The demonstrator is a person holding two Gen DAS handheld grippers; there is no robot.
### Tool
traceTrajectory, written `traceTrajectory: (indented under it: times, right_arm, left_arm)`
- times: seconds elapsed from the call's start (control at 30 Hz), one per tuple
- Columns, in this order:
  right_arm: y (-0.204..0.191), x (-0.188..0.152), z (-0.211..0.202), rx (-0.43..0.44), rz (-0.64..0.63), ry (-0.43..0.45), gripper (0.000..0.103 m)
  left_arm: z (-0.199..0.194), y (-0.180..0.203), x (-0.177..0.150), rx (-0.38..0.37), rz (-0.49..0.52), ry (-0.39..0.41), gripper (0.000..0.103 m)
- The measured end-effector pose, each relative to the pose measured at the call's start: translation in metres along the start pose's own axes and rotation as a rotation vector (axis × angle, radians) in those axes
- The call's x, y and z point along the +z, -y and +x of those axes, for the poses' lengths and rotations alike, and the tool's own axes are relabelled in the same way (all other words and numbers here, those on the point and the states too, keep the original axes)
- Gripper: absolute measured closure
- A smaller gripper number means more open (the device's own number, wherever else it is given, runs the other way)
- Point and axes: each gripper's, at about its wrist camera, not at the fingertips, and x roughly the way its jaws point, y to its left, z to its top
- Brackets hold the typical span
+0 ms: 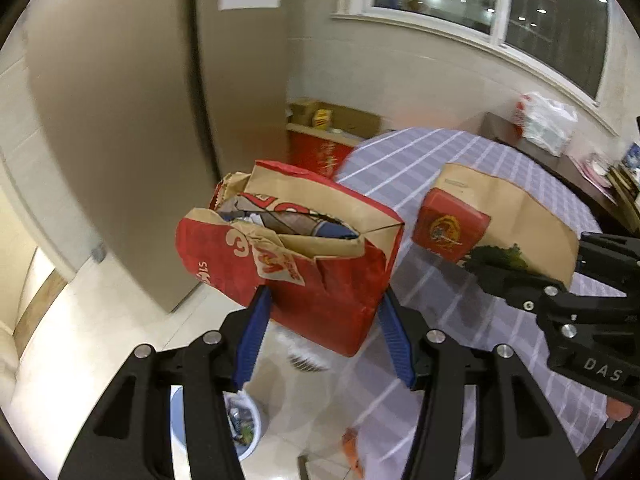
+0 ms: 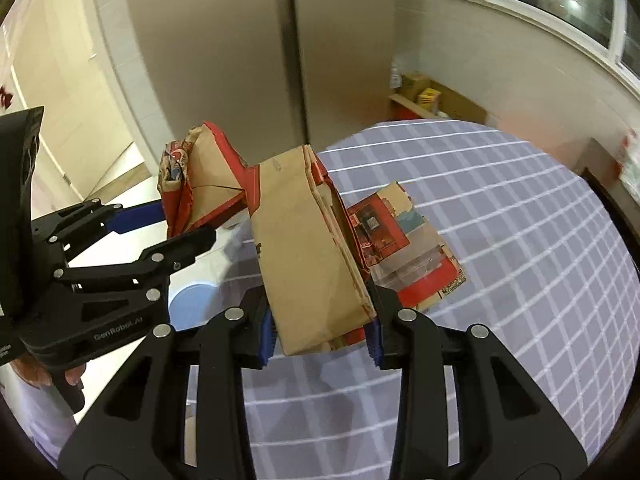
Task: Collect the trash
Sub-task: 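Carry both items over the bin and open the left tool to drop the red bag, then open the right tool to drop the cardboard packet into the bin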
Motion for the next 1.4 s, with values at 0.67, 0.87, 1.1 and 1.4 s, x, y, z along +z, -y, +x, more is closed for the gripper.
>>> traceTrajectory:
  times: [0.67, 0.87, 1.1, 1.4]
  right_arm:
    - [-0.149, -0.008, 0.076, 0.175, -0.214, -0.130, 0.068]
    - [-0.164, -0.012, 0.113, 0.180, -0.238, -0.213, 0.068]
    - [-0.184, -0.022, 0.144, 0.184, -0.253, -0.289, 0.068]
    - [-0.224, -0.030, 0.165, 0.222, -0.265, -0.334, 0.054]
  left_arm:
    - [0.000, -0.155, -0.100, 0.210, -0.201, -0.171, 0.049]
    - [0.016, -0.180, -0.112, 0.381, -0.239, -0.222, 0.021]
    - [0.021, -0.194, -0.128, 0.372, -0.281, -0.254, 0.021]
    - [0.018, -0.217, -0.151, 0.375, -0.319, -0.280, 0.021]
